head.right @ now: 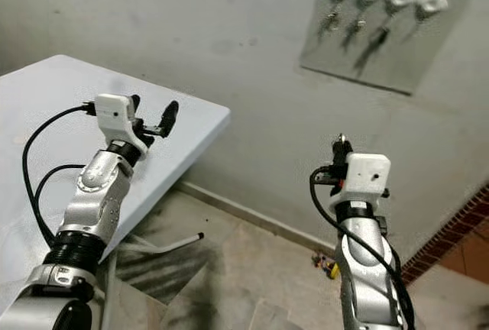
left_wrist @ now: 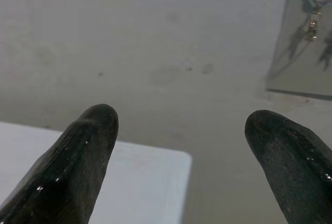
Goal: Hang keys on a hook
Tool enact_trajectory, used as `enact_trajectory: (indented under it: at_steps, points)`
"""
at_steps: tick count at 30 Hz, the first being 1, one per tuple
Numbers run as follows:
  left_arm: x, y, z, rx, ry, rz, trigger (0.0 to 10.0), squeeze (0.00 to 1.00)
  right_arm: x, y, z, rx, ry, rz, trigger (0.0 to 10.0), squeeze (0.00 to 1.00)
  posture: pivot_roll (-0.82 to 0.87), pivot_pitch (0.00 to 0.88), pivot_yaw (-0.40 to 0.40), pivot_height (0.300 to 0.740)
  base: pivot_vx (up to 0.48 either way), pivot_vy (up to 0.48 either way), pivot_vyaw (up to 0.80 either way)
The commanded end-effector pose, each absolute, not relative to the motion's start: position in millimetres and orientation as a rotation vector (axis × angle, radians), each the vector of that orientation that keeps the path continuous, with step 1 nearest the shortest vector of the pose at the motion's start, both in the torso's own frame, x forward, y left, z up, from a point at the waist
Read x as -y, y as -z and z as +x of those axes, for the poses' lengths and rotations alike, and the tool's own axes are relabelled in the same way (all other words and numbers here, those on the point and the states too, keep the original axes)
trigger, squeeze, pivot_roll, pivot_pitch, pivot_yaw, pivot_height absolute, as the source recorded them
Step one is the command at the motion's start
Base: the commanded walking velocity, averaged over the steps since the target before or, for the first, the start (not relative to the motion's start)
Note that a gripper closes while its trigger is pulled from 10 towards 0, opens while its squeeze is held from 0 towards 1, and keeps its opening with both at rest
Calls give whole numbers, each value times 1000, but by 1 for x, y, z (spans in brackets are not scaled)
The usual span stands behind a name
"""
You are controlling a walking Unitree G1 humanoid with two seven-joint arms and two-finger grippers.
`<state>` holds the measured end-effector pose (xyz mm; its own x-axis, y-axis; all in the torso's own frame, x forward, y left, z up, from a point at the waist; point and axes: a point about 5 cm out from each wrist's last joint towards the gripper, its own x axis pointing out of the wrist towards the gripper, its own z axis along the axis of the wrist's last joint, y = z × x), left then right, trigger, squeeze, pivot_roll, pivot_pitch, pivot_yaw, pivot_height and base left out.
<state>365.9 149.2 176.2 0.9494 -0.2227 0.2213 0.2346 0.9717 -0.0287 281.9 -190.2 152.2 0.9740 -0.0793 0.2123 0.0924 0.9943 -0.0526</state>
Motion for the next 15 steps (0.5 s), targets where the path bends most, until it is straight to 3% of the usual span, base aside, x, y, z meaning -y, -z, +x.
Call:
enact_trajectory:
  at_steps: [1,12,15]
  points:
    - [-140,-177,367,216,256,-42,10000,0,195,-155,280,223,103,-70,10000,0,-79,13,1,740,0,0,-694]
    - [-134,-177,367,217,267,-50,10000,0,197,-157,282,228,107,-75,10000,0,-84,5,-1,740,0,0,-694]
    - [-133,-176,366,212,276,-102,10000,0,196,-161,281,250,99,-61,10000,0,-85,6,-4,740,0,0,0]
